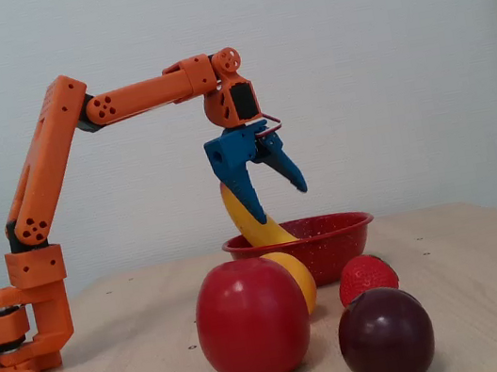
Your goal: Put the banana in the red bowl.
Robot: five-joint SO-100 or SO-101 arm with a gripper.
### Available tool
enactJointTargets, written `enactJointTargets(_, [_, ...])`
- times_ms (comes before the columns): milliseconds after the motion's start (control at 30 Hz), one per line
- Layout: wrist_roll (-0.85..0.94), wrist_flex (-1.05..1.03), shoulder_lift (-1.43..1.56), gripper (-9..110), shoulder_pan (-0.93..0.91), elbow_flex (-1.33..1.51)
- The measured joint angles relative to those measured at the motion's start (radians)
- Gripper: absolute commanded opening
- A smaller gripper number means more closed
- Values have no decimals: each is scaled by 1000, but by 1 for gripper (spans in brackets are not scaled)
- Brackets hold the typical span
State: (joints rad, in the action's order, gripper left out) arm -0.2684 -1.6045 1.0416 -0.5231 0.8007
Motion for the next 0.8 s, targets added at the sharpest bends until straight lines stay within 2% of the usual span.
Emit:
enactJointTargets(200, [6, -12, 17, 5, 34, 0])
enactJointTargets(267, [6, -12, 46, 0, 43, 0])
enactJointTargets(433, [6, -11, 175, 0, 95, 15])
enactJointTargets(600, [35, -5, 350, 0, 187, 202])
enactJointTargets(800, [49, 103, 571, 0, 296, 485])
